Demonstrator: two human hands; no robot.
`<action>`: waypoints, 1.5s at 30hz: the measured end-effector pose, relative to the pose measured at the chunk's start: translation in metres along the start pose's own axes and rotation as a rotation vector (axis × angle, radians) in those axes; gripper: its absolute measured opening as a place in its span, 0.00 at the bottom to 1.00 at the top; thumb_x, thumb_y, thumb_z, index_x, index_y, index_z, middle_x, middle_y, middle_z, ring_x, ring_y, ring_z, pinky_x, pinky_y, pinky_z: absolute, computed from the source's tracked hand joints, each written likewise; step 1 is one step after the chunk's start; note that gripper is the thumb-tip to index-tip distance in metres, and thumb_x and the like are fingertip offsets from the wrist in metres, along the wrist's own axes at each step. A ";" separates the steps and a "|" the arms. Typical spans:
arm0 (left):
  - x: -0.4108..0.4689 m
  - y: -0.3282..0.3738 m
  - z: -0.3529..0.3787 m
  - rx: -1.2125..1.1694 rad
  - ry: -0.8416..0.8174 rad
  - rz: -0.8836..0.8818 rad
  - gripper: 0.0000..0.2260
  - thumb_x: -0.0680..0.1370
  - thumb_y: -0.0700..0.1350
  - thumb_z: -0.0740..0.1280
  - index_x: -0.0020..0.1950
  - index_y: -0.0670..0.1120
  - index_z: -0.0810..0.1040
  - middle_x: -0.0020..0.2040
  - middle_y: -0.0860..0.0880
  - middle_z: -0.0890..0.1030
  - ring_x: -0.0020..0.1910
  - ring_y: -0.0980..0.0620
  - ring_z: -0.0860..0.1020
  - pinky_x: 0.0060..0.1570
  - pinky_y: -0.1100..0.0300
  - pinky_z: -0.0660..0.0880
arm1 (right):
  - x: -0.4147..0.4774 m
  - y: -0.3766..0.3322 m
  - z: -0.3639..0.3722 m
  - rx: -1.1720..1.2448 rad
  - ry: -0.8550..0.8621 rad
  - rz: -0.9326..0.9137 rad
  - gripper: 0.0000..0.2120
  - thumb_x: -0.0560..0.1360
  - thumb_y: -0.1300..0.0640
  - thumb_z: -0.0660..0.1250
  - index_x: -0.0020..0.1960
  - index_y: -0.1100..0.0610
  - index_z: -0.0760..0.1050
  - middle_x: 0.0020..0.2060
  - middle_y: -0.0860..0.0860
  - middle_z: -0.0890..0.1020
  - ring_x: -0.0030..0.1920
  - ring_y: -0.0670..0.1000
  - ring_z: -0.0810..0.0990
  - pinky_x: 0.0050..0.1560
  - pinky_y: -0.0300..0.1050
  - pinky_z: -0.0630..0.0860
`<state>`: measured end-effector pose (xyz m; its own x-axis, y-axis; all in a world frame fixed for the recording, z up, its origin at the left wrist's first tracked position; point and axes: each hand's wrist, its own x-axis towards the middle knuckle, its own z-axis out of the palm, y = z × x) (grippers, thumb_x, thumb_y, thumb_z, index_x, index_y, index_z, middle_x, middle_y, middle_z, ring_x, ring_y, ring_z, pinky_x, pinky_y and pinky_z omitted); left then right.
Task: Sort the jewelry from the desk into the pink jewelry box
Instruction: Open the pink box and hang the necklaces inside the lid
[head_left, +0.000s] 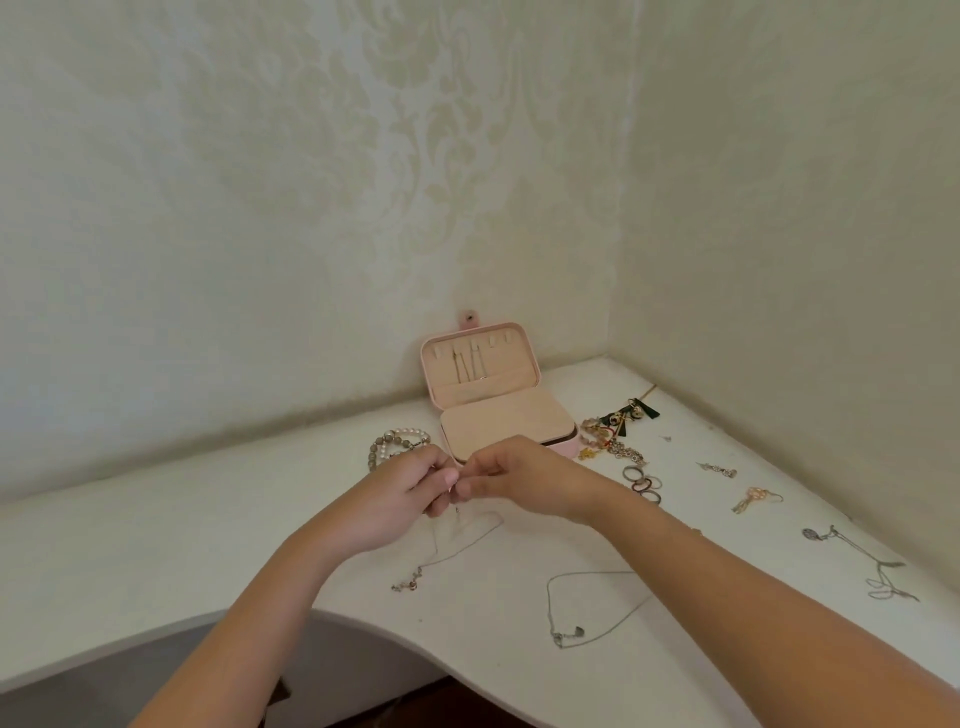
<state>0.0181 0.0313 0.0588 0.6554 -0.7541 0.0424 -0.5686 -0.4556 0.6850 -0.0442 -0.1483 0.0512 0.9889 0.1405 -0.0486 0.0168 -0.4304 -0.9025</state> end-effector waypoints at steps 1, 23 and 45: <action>-0.001 0.002 -0.003 -0.015 0.004 0.006 0.10 0.82 0.46 0.57 0.41 0.51 0.71 0.31 0.57 0.74 0.33 0.60 0.70 0.40 0.62 0.67 | -0.001 -0.004 -0.003 0.079 -0.055 0.002 0.08 0.78 0.57 0.65 0.50 0.61 0.79 0.45 0.51 0.83 0.48 0.45 0.81 0.53 0.30 0.73; 0.042 0.035 -0.046 -0.490 0.322 0.194 0.09 0.80 0.43 0.60 0.45 0.39 0.73 0.33 0.51 0.72 0.32 0.57 0.70 0.36 0.65 0.69 | 0.014 -0.118 -0.087 0.093 -0.059 -0.110 0.08 0.79 0.58 0.62 0.42 0.59 0.75 0.31 0.50 0.73 0.29 0.45 0.66 0.33 0.35 0.70; 0.142 -0.067 0.007 0.219 0.529 -0.097 0.09 0.78 0.45 0.61 0.59 0.47 0.71 0.47 0.50 0.71 0.44 0.50 0.72 0.41 0.57 0.69 | 0.120 -0.150 -0.149 -0.196 0.247 -0.186 0.07 0.77 0.54 0.66 0.46 0.58 0.80 0.29 0.47 0.74 0.29 0.44 0.69 0.38 0.35 0.74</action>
<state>0.1459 -0.0488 0.0144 0.8368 -0.3907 0.3837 -0.5465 -0.6404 0.5397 0.0941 -0.1992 0.2446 0.9718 0.0229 0.2347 0.2036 -0.5837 -0.7860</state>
